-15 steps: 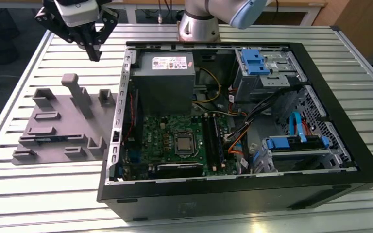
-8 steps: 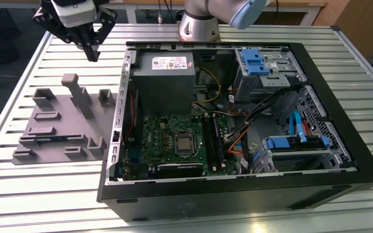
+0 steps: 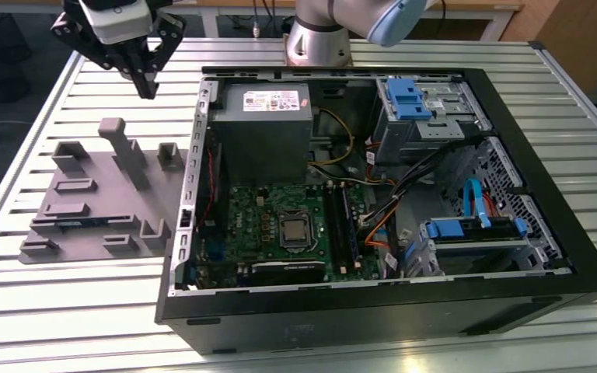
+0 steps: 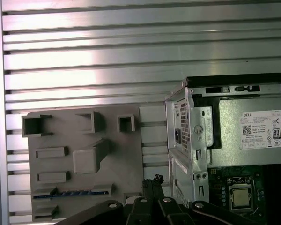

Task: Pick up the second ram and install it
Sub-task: 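Reach for the second ram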

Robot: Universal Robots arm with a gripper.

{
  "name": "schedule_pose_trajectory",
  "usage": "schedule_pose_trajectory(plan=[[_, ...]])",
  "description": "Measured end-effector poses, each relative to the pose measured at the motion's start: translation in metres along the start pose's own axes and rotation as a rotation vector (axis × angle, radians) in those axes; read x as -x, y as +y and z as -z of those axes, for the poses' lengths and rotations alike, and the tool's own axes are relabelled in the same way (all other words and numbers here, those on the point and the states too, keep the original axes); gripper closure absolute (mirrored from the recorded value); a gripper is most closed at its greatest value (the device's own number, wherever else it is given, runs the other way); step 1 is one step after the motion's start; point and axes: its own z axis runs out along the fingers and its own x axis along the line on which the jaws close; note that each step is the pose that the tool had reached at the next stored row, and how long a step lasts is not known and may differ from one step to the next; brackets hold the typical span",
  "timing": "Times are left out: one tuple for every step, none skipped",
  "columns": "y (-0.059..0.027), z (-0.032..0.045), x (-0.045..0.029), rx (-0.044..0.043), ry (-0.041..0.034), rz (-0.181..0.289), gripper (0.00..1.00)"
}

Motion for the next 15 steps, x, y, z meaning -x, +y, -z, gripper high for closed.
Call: schedule_pose_trajectory(plan=[[0.0, 0.0, 0.0, 0.0, 0.0, 0.0, 0.89], [0.0, 0.0, 0.0, 0.0, -0.0001, 0.0, 0.89], [0.0, 0.0, -0.0001, 0.0001, 0.0, 0.0, 0.89], [0.0, 0.0, -0.0003, 0.0, 0.0, 0.0, 0.89], [-0.0001, 0.0, -0.0009, 0.0, 0.0, 0.0, 0.89], [-0.0002, 0.0, -0.0021, 0.0, -0.0001, 0.0, 0.89], [-0.0003, 0.0, -0.0037, 0.0, 0.0, 0.0, 0.89], [-0.0004, 0.0, -0.0056, -0.0001, 0.0001, 0.0, 0.89], [-0.0006, -0.0002, -0.0074, -0.0001, 0.0001, 0.0, 0.89], [-0.0007, -0.0003, -0.0088, 0.0, 0.0, 0.0, 0.89], [-0.0008, -0.0005, -0.0101, 0.0, 0.0, 0.0, 0.89], [-0.0009, -0.0007, -0.0112, 0.0, 0.0, 0.0, 0.89], [-0.001, -0.0009, -0.0124, 0.0001, -0.0001, 0.0, 0.89], [-0.0011, -0.001, -0.0137, 0.0, 0.0, 0.0, 0.89], [-0.0012, -0.0012, -0.0151, 0.0, 0.0, 0.0, 0.89]])
